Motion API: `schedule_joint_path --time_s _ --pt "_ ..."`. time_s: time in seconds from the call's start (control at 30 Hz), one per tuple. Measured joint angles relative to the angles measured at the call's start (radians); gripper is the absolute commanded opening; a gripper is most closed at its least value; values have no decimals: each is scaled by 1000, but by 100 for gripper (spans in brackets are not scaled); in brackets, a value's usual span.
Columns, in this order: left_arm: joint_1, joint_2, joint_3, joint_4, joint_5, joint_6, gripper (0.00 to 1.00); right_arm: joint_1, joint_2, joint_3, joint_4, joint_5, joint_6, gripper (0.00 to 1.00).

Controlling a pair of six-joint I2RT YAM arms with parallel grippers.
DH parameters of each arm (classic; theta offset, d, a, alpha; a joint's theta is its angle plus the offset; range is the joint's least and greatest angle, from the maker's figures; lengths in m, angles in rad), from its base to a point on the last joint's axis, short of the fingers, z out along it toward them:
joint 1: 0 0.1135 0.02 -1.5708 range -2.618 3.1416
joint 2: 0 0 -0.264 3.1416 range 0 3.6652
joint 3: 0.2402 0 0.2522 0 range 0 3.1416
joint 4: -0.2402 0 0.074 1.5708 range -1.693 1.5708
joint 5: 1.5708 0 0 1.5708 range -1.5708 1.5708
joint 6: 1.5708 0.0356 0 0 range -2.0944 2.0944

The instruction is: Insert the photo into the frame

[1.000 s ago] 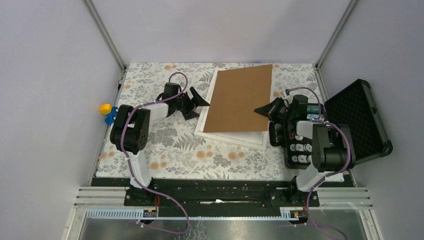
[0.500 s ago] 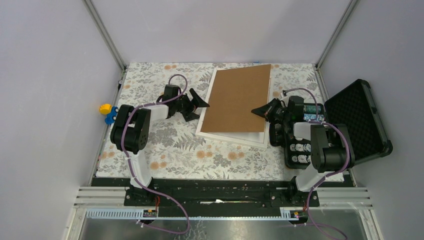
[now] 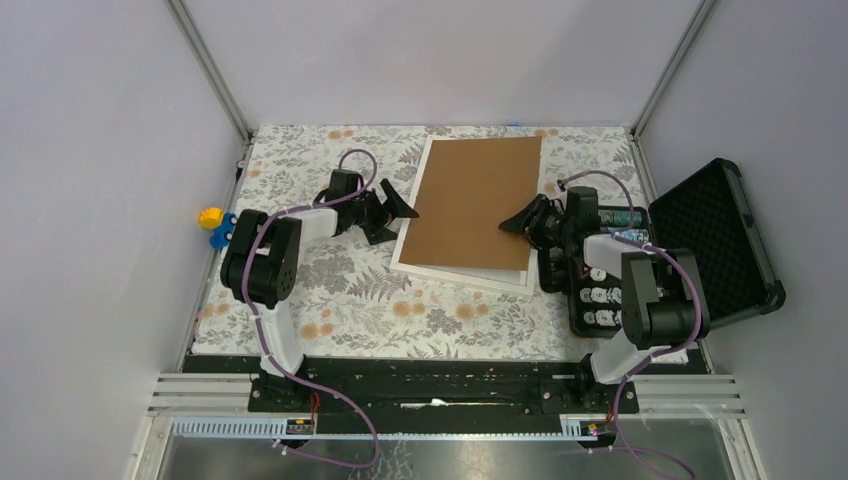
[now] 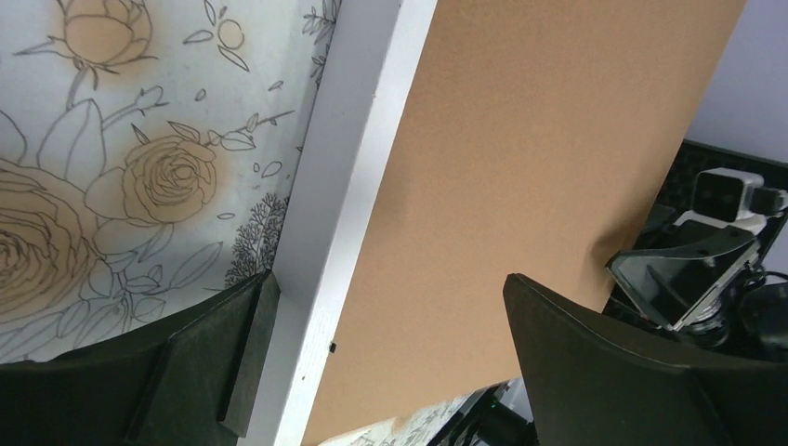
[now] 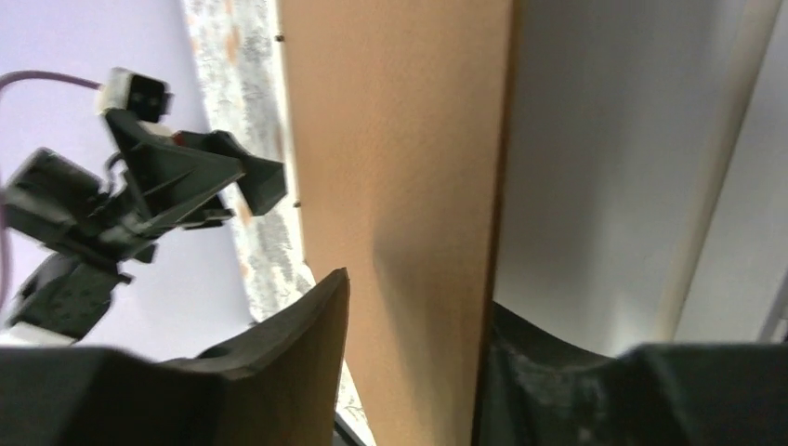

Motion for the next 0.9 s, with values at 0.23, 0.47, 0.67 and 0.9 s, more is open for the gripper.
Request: schedule_joint_path --time_s 0.23,0.47,0.67,0.9 --pt "-13 -51 79 -174 -73 126 99 27 -2 187 -422 132 -238 86" --pt "-12 -196 137 -267 -185 248 99 31 -61 270 -702 339 -400 92" --pt "-10 -216 169 -312 -240 307 99 31 -38 397 -800 460 -455 88" --pt "-8 -171 179 -302 -222 325 99 25 177 552 -761 485 -441 87"
